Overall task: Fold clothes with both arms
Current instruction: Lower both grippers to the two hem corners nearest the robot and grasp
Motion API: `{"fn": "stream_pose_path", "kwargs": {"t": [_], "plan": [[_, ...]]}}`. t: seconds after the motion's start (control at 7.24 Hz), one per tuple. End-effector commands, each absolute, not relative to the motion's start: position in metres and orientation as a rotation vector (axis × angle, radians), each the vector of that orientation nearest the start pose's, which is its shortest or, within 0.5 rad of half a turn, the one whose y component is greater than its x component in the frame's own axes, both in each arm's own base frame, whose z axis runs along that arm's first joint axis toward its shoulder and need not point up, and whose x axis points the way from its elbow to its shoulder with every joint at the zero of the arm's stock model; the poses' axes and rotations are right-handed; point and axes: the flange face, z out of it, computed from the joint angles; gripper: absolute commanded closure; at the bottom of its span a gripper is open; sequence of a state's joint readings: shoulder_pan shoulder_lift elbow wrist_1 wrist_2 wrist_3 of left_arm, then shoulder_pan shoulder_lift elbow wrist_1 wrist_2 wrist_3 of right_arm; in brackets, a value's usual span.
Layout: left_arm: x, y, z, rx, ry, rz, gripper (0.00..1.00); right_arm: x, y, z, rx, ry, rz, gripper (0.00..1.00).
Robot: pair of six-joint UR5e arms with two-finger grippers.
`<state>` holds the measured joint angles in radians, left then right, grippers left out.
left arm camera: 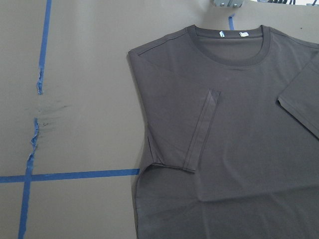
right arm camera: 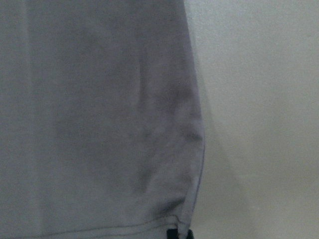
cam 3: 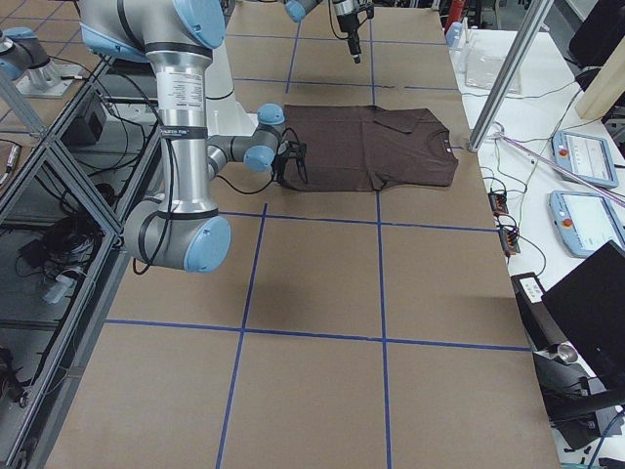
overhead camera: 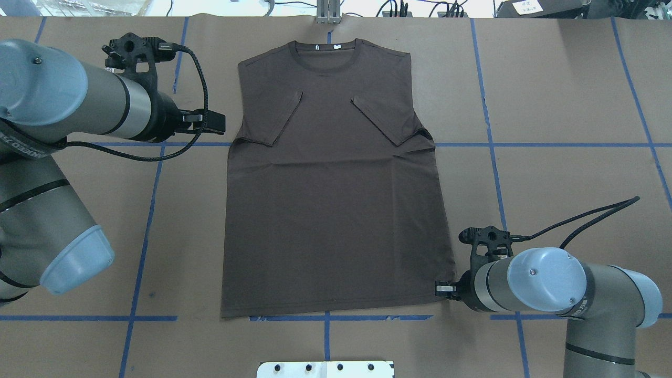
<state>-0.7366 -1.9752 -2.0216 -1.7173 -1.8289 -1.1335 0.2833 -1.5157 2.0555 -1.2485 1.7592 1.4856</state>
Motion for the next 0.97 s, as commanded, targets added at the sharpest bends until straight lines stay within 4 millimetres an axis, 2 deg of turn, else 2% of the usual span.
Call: {"fn": "stream_pose_path", "kwargs": {"t": [0.0, 0.14, 0.28, 0.41, 0.69, 0.83], "plan": [[0.371, -0.408, 0.258, 0.150, 0.976, -0.241, 0.00, -0.433, -0.256, 0.354, 0.000, -0.920, 0.118, 1.00], [0.384, -0.369, 0.279, 0.096, 0.950, -0.277, 0.00, -0.429, -0.257, 0.348, 0.006, -0.933, 0.121, 1.00], [0.416, -0.323, 0.291, 0.028, 0.922, -0.380, 0.00, -0.428, -0.259, 0.346, 0.009, -0.938, 0.124, 1.00], [0.444, -0.285, 0.298, -0.020, 0.903, -0.423, 0.00, -0.427, -0.260, 0.344, 0.012, -0.944, 0.124, 1.00], [0.484, -0.233, 0.308, -0.098, 0.845, -0.443, 0.01, -0.426, -0.264, 0.340, 0.018, -0.951, 0.130, 1.00], [0.497, -0.228, 0.322, -0.100, 0.808, -0.453, 0.01, -0.426, -0.265, 0.337, 0.020, -0.959, 0.130, 1.00]]}}
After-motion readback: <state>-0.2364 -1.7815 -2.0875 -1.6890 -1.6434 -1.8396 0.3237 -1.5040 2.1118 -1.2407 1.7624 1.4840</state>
